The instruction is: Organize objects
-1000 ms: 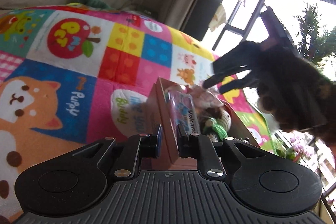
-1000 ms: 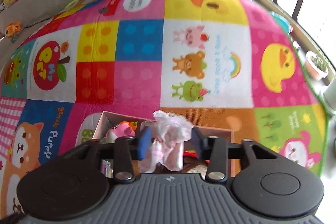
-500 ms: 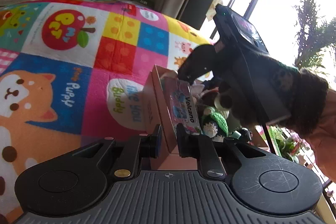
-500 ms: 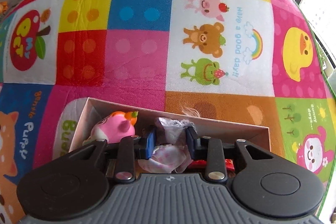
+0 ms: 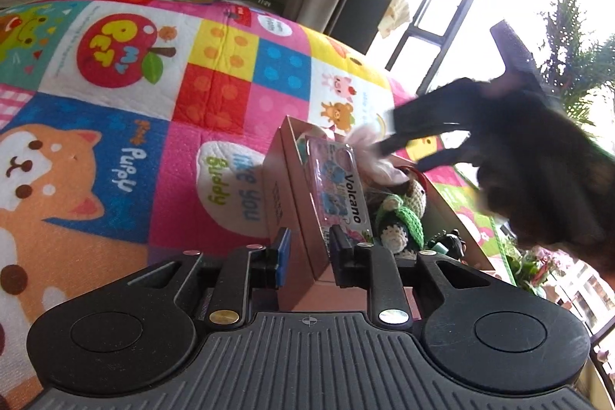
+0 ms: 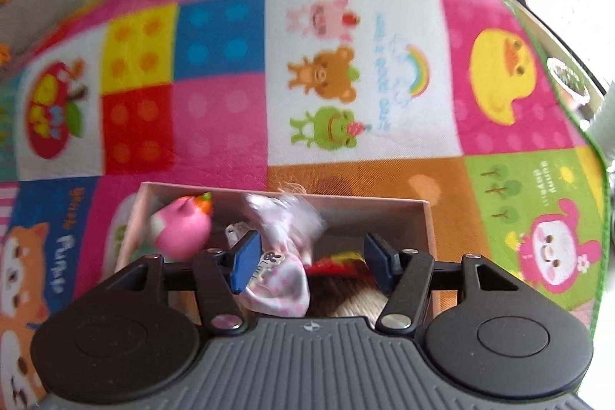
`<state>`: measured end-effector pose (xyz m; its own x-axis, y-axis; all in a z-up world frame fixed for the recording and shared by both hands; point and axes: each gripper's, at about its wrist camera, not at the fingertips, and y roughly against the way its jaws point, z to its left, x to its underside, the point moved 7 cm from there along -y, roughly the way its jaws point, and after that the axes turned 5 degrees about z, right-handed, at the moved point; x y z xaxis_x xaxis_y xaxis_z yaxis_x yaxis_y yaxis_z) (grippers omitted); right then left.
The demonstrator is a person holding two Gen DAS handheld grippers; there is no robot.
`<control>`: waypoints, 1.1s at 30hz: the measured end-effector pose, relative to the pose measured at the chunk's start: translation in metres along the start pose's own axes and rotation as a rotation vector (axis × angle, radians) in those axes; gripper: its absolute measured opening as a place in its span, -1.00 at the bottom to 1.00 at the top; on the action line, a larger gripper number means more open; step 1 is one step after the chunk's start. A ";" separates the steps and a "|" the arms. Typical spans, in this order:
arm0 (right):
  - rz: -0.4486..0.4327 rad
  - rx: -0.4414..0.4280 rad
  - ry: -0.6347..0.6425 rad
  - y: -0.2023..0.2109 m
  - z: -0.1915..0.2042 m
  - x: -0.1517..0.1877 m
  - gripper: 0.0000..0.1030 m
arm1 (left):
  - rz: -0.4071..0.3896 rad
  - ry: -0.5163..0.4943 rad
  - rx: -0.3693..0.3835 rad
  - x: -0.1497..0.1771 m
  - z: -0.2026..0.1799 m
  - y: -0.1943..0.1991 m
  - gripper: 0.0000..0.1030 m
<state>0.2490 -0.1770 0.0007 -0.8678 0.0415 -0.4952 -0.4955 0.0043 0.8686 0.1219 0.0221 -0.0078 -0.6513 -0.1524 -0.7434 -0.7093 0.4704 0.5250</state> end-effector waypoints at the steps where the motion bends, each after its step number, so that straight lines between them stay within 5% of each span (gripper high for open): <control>1: -0.030 -0.014 0.007 0.014 -0.003 0.007 0.18 | 0.000 0.001 -0.001 0.000 0.000 0.000 -0.50; 6: -0.131 -0.037 0.061 0.077 -0.036 0.080 0.21 | -0.003 -0.008 -0.017 0.001 -0.002 0.000 -0.51; 10: -0.154 -0.019 0.111 0.086 -0.054 0.132 0.23 | 0.000 0.003 -0.025 0.001 -0.002 -0.003 -0.44; 16: -0.180 -0.012 0.223 0.076 -0.051 0.174 0.24 | 0.063 0.071 -0.050 -0.003 0.003 -0.002 -0.36; 23: -0.239 0.024 0.300 0.052 -0.042 0.191 0.23 | 0.142 -0.010 -0.179 -0.010 -0.009 -0.014 -0.30; 33: -0.281 0.030 0.356 0.038 -0.017 0.183 0.26 | 0.126 0.022 -0.295 -0.013 0.023 -0.007 0.69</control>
<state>0.0707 -0.1863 -0.0572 -0.6613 -0.3120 -0.6822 -0.7170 -0.0044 0.6971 0.1416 0.0404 -0.0117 -0.7424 -0.1290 -0.6574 -0.6681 0.2146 0.7124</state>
